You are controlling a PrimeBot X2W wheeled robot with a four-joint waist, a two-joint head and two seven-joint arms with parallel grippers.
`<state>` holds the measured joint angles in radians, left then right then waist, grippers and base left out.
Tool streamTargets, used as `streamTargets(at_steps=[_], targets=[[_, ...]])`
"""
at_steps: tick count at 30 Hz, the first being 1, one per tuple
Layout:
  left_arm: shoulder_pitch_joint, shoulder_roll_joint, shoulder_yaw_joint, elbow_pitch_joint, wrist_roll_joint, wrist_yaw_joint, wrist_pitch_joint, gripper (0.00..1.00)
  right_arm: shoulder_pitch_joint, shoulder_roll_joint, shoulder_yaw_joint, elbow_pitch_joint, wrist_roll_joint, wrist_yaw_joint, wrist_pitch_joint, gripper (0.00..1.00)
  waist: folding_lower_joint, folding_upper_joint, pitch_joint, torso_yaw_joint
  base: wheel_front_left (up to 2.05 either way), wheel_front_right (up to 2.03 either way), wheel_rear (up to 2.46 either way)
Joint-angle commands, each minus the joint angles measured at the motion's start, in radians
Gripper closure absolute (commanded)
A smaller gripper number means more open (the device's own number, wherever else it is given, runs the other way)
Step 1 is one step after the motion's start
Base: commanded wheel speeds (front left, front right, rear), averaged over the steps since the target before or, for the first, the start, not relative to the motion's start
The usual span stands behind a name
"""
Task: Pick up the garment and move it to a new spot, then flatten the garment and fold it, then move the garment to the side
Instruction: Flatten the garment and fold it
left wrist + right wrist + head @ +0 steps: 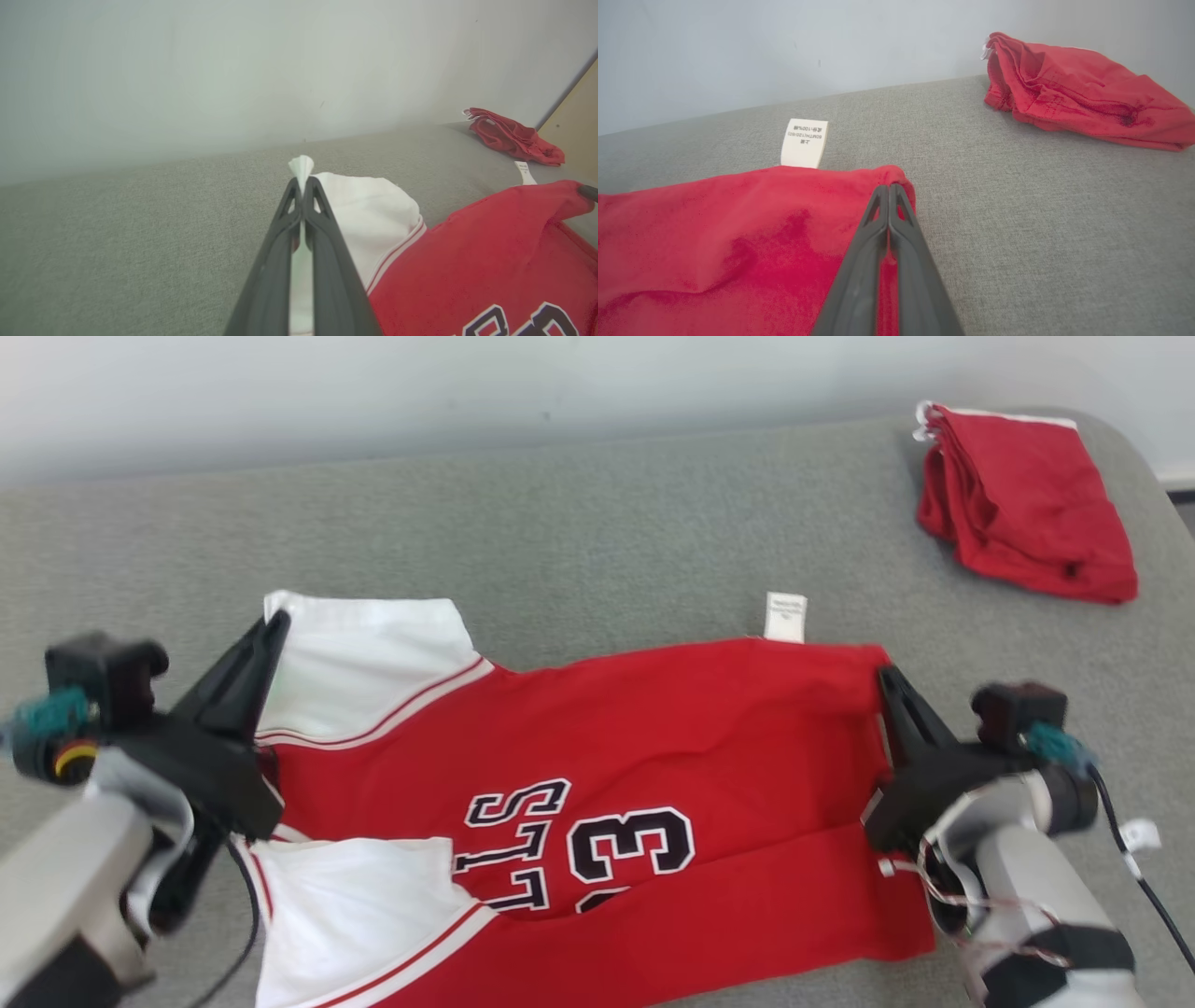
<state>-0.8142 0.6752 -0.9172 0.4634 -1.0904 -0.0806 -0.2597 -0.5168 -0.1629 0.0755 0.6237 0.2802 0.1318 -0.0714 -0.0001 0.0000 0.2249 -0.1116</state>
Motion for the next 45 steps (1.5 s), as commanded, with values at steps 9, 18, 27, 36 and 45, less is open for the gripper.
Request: streamTargets(at_steps=[9, 18, 27, 36, 45], targets=[[0.397, -0.051, 0.218, -0.27, 0.181, 0.089, -0.004, 1.0, 0.201, -0.045, -0.064, -0.123, 0.09, -0.003, -0.004, 1.0, 0.0001, 0.0, -0.074, 0.073, 0.0, 0.0, 0.0], [0.635, -0.165, 0.299, -0.323, 0.294, 0.093, -0.004, 1.0, 0.372, -0.046, -0.129, -0.24, 0.124, -0.003, 0.026, 1.0, 0.0001, 0.0, -0.137, 0.116, 0.0, 0.0, 0.0], [0.773, -0.244, 0.362, -0.278, 0.376, 0.072, -0.004, 1.0, 0.514, -0.033, -0.186, -0.323, 0.12, -0.003, 0.094, 1.0, 0.0001, 0.0, -0.182, 0.124, 0.0, 0.0, 0.0], [0.804, -0.3, 0.406, -0.178, 0.428, 0.047, -0.004, 0.0, 0.549, -0.01, -0.167, -0.301, 0.077, -0.003, 0.109, 0.0, 0.0001, 0.0, -0.205, 0.125, 0.0, 0.0, 0.0], [0.833, -0.364, 0.568, -0.212, 0.557, 0.063, -0.004, 0.0, 0.54, -0.023, -0.155, -0.332, 0.093, -0.003, 0.101, 0.0, 0.0001, 0.0, -0.221, 0.129, 0.0, 0.0, 0.0]])
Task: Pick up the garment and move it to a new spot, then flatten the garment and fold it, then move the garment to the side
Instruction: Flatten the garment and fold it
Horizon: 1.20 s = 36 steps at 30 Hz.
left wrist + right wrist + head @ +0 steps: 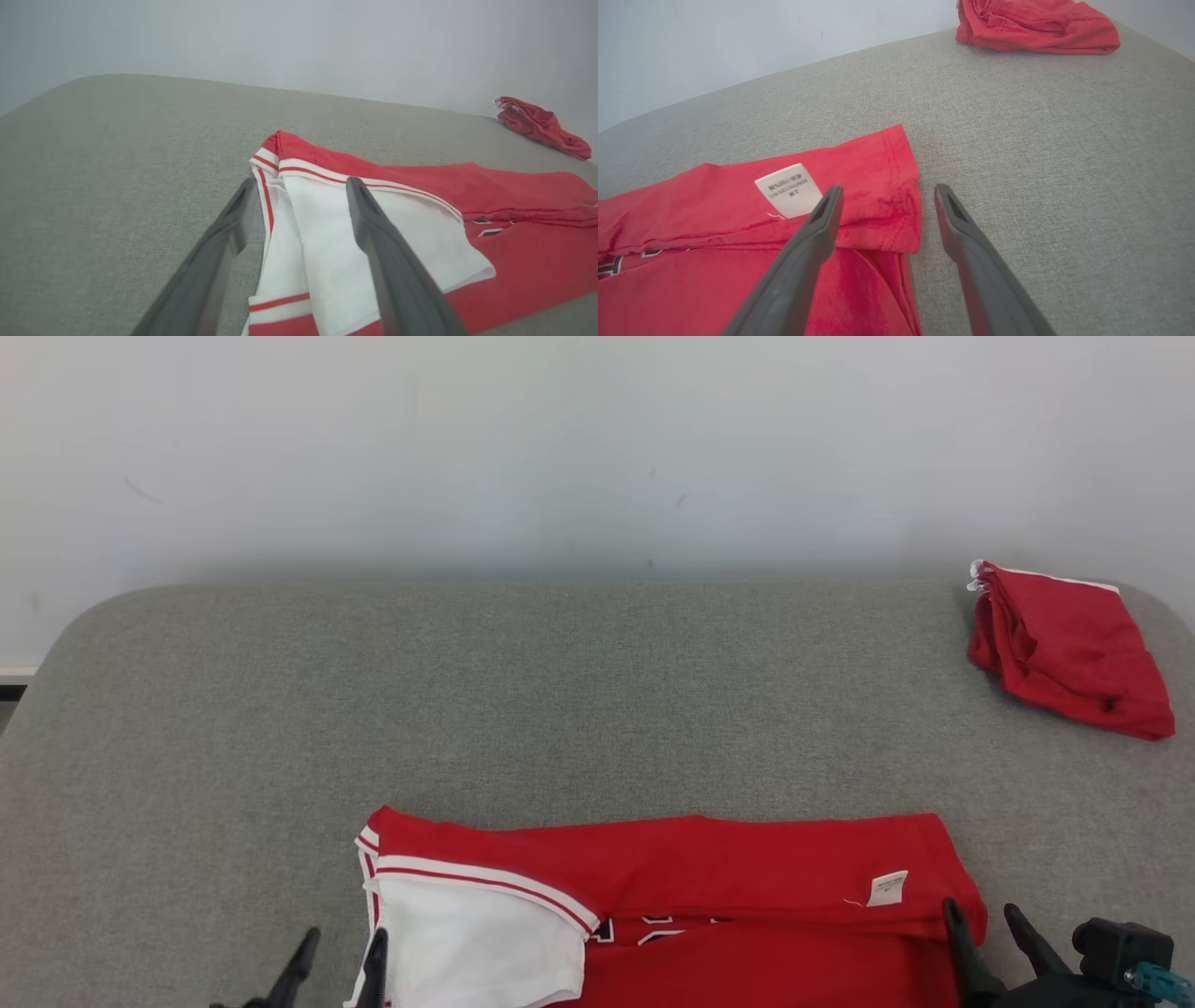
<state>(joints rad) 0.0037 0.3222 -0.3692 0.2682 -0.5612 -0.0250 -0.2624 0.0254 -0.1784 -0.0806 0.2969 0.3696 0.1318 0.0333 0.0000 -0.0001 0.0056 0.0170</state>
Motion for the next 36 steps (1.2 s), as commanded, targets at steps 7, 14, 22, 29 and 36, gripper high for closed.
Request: streamTargets(at_steps=[7, 14, 22, 29, 36], targets=[[0.062, -0.098, 0.19, -0.113, 0.197, 0.025, -0.002, 0.0, -0.066, -0.026, 0.013, 0.045, -0.026, -0.003, 0.024, 0.0, 0.0, 0.0001, -0.004, 0.0, 0.0, 0.0, 0.0], [0.074, -0.159, 0.289, -0.132, 0.31, -0.005, -0.002, 0.0, -0.133, -0.031, 0.028, 0.179, -0.048, -0.003, 0.043, 0.0, 0.0, 0.0001, 0.0, 0.01, 0.0, 0.0, 0.0], [0.07, -0.222, 0.377, -0.104, 0.385, -0.054, -0.002, 0.0, -0.18, -0.013, 0.084, 0.324, -0.025, -0.003, 0.048, 0.0, 0.0, 0.0001, 0.01, 0.023, 0.0, 0.0, 0.0], [0.068, -0.245, 0.408, -0.089, 0.425, -0.079, -0.002, 0.0, -0.213, -0.026, 0.117, 0.375, 0.002, -0.003, 0.04, 1.0, 0.0, 0.0001, 0.013, 0.015, 0.0, 0.0, 0.0], [0.075, -0.259, 0.415, -0.08, 0.445, -0.092, -0.002, 0.0, -0.244, -0.084, 0.069, 0.407, 0.029, -0.003, -0.016, 1.0, 0.0, 0.0001, 0.0, 0.007, 0.0, 0.0, 0.0]])
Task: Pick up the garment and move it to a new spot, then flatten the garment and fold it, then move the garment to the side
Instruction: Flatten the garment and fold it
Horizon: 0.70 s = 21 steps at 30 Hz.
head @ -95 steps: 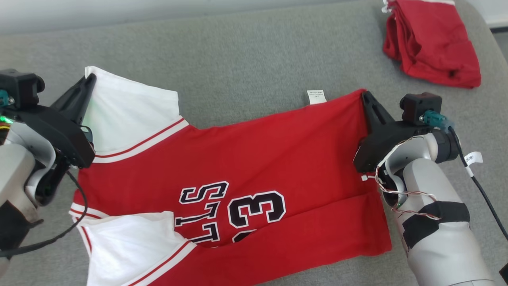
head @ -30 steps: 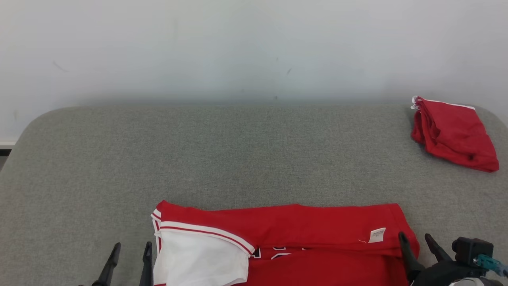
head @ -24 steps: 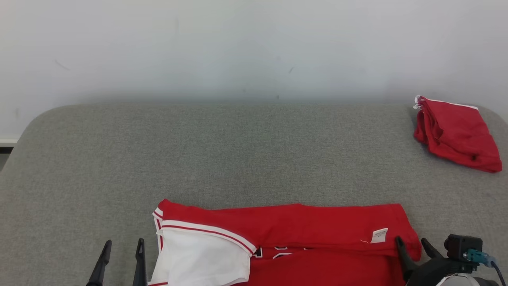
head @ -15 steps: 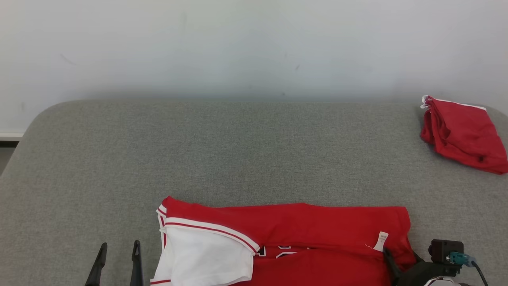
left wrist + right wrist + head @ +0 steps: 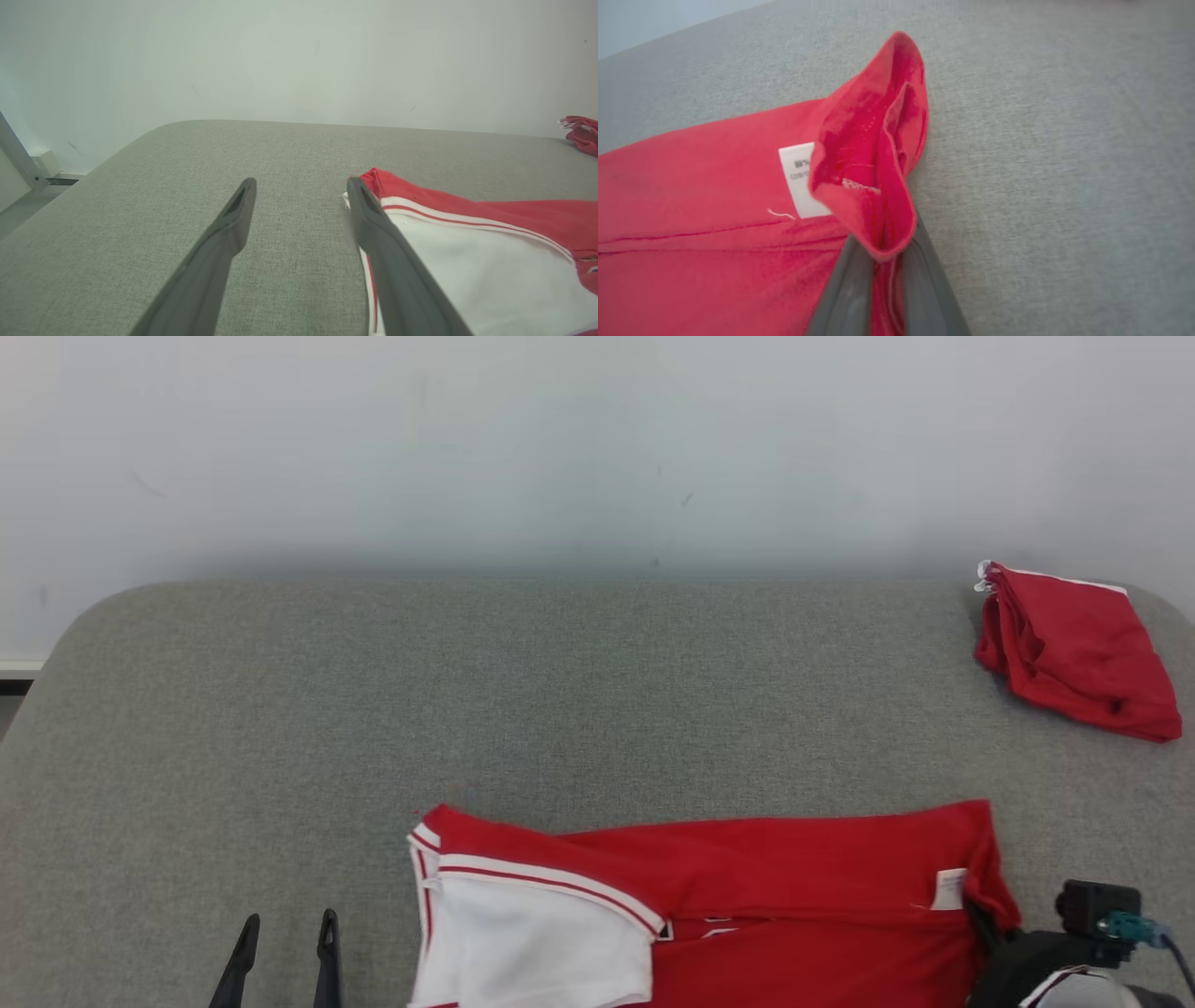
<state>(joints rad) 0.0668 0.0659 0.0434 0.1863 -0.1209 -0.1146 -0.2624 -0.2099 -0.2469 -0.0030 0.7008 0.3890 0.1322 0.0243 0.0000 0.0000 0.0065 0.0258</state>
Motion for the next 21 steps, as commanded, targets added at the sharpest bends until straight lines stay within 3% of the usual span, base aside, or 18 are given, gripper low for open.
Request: streamTargets(at_steps=[1, 10, 15, 21], targets=[[0.01, -0.004, 0.004, 0.005, 0.006, -0.005, -0.002, 0.0, -0.011, -0.025, -0.022, 0.008, 0.009, -0.004, -0.013, 1.0, 0.0, 0.0, -0.001, -0.003, 0.0, 0.0, 0.0], [0.006, -0.011, 0.004, 0.011, 0.017, -0.012, -0.002, 0.0, 0.014, -0.11, -0.133, 0.025, -0.019, -0.004, -0.042, 1.0, 0.0, 0.0, -0.008, -0.029, 0.0, 0.0, 0.0], [0.013, -0.012, 0.012, 0.009, 0.017, -0.014, -0.002, 0.0, 0.028, -0.093, -0.125, -0.021, -0.023, -0.003, -0.028, 1.0, 0.0, 0.0, -0.011, -0.045, 0.0, 0.0, 0.0], [0.013, -0.014, 0.022, 0.015, 0.017, -0.017, -0.002, 0.0, 0.046, -0.03, -0.082, -0.172, 0.037, -0.003, -0.004, 1.0, 0.0, 0.0, -0.013, -0.054, 0.0, 0.0, 0.0]])
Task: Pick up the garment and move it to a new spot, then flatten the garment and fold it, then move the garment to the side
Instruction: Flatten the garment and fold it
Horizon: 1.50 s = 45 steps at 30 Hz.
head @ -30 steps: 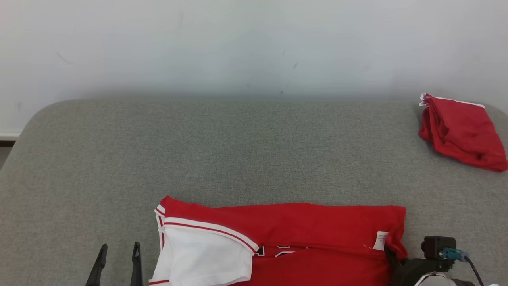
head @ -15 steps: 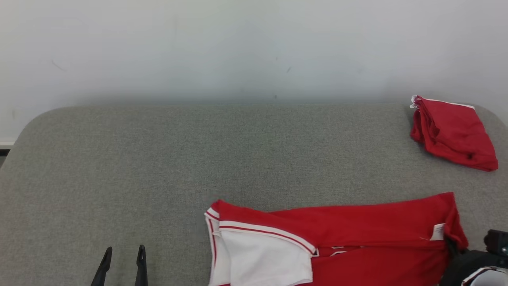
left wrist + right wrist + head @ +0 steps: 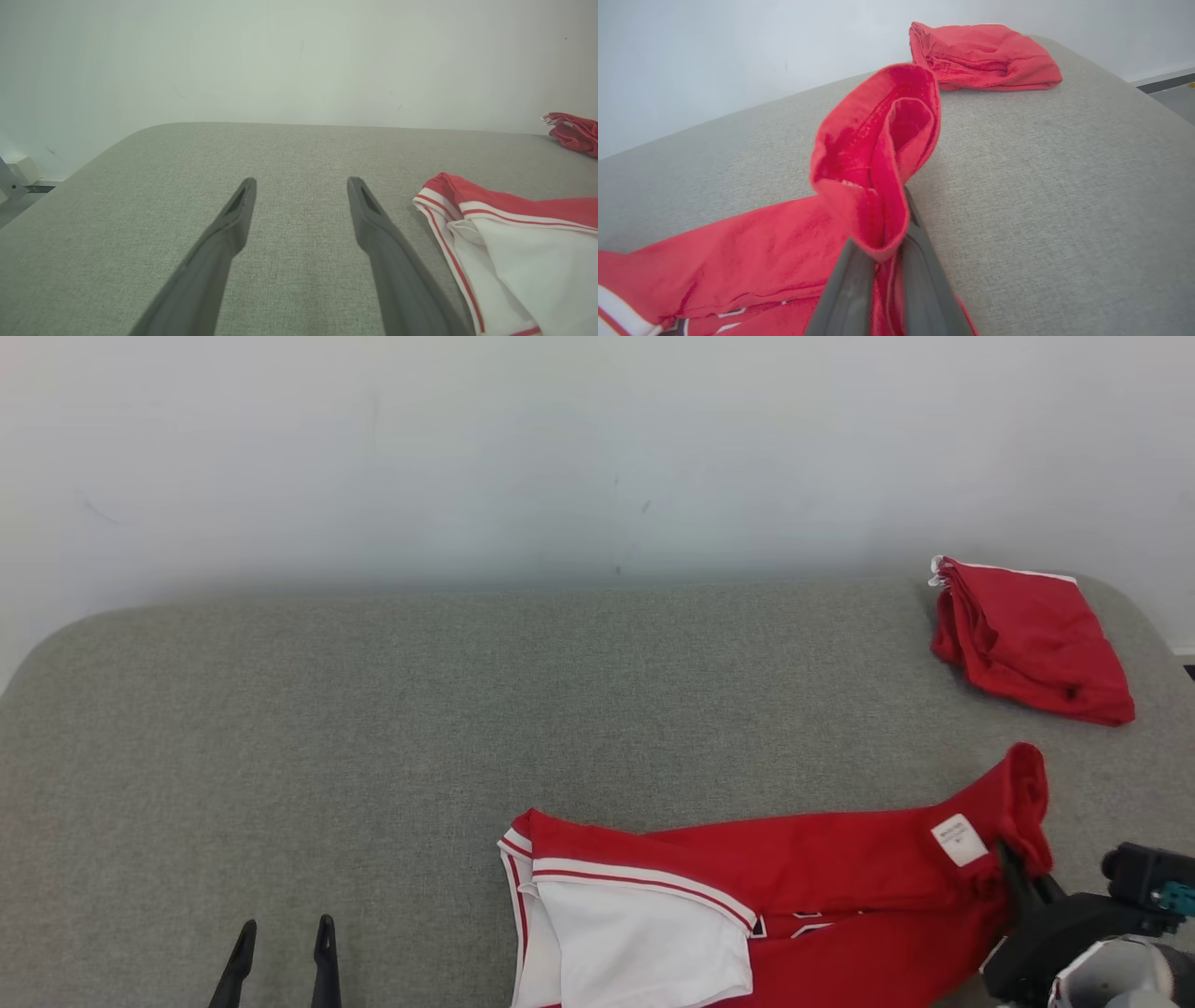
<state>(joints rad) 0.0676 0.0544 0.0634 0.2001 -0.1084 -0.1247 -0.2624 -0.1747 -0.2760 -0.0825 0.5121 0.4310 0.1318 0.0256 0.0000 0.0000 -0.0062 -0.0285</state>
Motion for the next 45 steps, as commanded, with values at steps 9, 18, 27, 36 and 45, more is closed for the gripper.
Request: streamTargets(at_steps=[9, 18, 27, 36, 45], targets=[[0.012, -0.004, 0.004, 0.003, 0.007, -0.005, -0.002, 0.0, 0.074, 0.097, 0.136, -0.271, 0.075, -0.003, 0.103, 1.0, 0.0, 0.0, 0.001, 0.024, 0.0, 0.0, 0.0], [-0.004, -0.004, -0.005, 0.013, 0.007, -0.006, -0.002, 0.0, 0.086, 0.203, 0.311, -0.387, 0.103, -0.003, 0.148, 1.0, 0.0, 0.0, 0.01, 0.054, 0.0, 0.0, 0.0], [-0.028, -0.005, -0.024, 0.024, -0.003, -0.005, -0.002, 0.0, 0.033, 0.226, 0.462, -0.287, 0.119, -0.003, 0.09, 1.0, 0.0, 0.0, 0.025, 0.088, 0.0, 0.0, 0.0], [-0.038, -0.005, -0.038, 0.032, -0.012, -0.005, -0.002, 0.0, -0.044, 0.226, 0.575, -0.106, 0.15, -0.003, 0.0, 1.0, 0.0, 0.0, 0.03, 0.116, 0.0, 0.0, 0.0], [-0.032, -0.005, -0.027, 0.029, -0.014, -0.005, -0.002, 0.0, -0.101, 0.227, 0.611, -0.022, 0.199, -0.003, -0.078, 0.0, 0.0, 0.0, 0.031, 0.114, 0.0, 0.0, 0.0]])
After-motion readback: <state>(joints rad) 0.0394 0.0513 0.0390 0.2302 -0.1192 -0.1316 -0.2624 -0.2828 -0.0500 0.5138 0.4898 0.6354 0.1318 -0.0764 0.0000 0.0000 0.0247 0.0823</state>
